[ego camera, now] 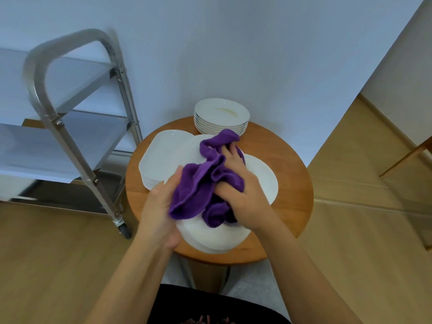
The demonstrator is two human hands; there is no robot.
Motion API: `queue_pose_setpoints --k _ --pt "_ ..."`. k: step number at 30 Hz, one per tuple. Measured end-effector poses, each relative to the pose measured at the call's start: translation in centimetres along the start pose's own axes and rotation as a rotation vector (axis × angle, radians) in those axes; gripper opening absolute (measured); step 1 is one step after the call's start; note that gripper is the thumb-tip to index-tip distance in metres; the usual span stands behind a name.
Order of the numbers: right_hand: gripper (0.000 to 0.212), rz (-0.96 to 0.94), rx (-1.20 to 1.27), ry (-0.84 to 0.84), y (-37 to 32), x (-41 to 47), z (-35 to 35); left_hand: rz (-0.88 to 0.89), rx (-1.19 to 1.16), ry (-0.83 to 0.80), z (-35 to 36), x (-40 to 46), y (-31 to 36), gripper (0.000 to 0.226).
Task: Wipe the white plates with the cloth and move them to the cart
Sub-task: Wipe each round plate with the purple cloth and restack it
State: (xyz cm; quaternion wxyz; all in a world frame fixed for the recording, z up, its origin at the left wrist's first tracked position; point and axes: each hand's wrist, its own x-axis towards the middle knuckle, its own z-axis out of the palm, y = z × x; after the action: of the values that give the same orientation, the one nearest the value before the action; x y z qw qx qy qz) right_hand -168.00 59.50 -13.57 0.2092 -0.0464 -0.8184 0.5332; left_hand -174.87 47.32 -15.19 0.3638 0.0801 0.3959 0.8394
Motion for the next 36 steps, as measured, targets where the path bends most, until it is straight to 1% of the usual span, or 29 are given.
queue_pose_setpoints --k 1,2,4,7,8,11,12,13,14,15,17,18,20,22,23,24,25,26,28,29,30,31,33,34,35,36 --pt "0.046 0.028 0.059 -0.023 0.3 -0.5 0.4 0.024 0.015 0.052 -0.1 0.0 -0.1 0.021" --pt "0.046 0.044 0.11 -0.048 0.6 -1.0 0.7 0.024 0.016 0.094 -0.2 0.0 -0.1 0.022" --pt "0.04 0.062 0.178 -0.097 1.6 -2.3 1.2 -0.039 -0.004 0.134 -0.4 0.1 0.1 0.036" --pt "0.04 0.113 0.152 -0.11 3.4 -4.4 0.9 -0.079 -0.009 0.163 -1.2 0.3 0.3 0.047" --pt "0.042 0.118 0.128 -0.092 4.1 -5.0 0.6 -0.068 0.004 0.16 -1.4 0.4 0.5 0.051" --pt "0.048 0.148 0.042 0.014 5.7 -6.2 -0.9 -0.019 0.063 0.05 -1.3 0.4 1.1 0.067" --pt "0.05 0.174 0.034 0.048 6.1 -6.3 -1.1 -0.007 0.085 0.026 -1.1 0.4 1.2 0.069" --pt "0.049 0.208 0.053 0.084 6.3 -6.2 -1.3 -0.001 0.108 0.006 -1.1 0.4 1.2 0.063" --pt "0.046 0.236 0.08 0.13 6.5 -5.9 -1.4 -0.003 0.138 -0.015 -1.0 0.4 1.1 0.051" --pt "0.04 0.262 0.111 0.188 6.5 -5.5 -1.4 -0.009 0.173 -0.027 -0.9 0.4 0.9 0.042" --pt "0.016 0.323 0.199 0.318 6.1 -4.1 -1.2 -0.013 0.252 -0.053 -0.5 0.2 0.3 0.039" --pt "0.008 0.356 0.248 0.365 5.7 -3.4 -1.1 -0.005 0.289 -0.069 -0.3 0.2 -0.1 0.039" --pt "0.007 0.388 0.361 0.385 5.0 -2.8 -0.8 0.018 0.335 -0.095 0.0 -0.1 -0.3 0.033" --pt "0.002 0.426 0.465 0.406 4.2 -2.1 -0.2 0.059 0.416 -0.079 0.4 -0.2 -0.1 0.036" --pt "0.005 0.42 0.538 0.4 4.0 -2.2 0.0 0.088 0.507 -0.048 0.7 -0.3 -0.1 0.041" --pt "0.014 0.417 0.641 0.392 3.8 -2.6 0.0 0.127 0.638 -0.024 0.9 -0.5 -0.2 0.042" --pt "0.021 0.427 0.771 0.384 3.6 -3.0 -0.2 0.169 0.774 -0.022 1.2 -0.8 -0.4 0.036" --pt "0.027 0.45 0.908 0.379 3.3 -3.4 -0.5 0.208 0.911 -0.053 1.5 -1.2 -0.6 0.03" --pt "0.029 0.485 1.098 0.418 3.5 -4.2 -1.4 0.262 1.2 -0.173 2.1 -1.9 -0.9 0.036" --pt "0.028 0.496 1.14 0.464 3.7 -4.6 -1.7 0.291 1.368 -0.255 2.3 -2.1 -1.0 0.045" --pt "0.029 0.535 1.155 0.508 3.8 -4.9 -2.0 0.315 1.529 -0.337 2.4 -2.0 -1.1 0.058" --pt "0.034 0.592 1.156 0.539 4.2 -5.2 -2.4 0.344 1.656 -0.391 2.5 -1.7 -1.2 0.064" --pt "0.046 0.679 1.148 0.568 4.5 -5.5 -2.7 0.367 1.813 -0.468 2.8 -1.0 -1.5 0.058" --pt "0.052 0.687 1.157 0.583 4.4 -5.5 -2.8 0.388 1.886 -0.503 2.9 -0.7 -1.7 0.055" --pt "0.057 0.666 1.187 0.619 4.5 -5.5 -3.0 0.407 1.964 -0.534 2.8 -0.3 -2.0 0.054" --pt "0.057 0.625 1.235 0.654 4.7 -5.6 -3.3 0.426 2.048 -0.567 2.6 0.2 -2.3 0.053"
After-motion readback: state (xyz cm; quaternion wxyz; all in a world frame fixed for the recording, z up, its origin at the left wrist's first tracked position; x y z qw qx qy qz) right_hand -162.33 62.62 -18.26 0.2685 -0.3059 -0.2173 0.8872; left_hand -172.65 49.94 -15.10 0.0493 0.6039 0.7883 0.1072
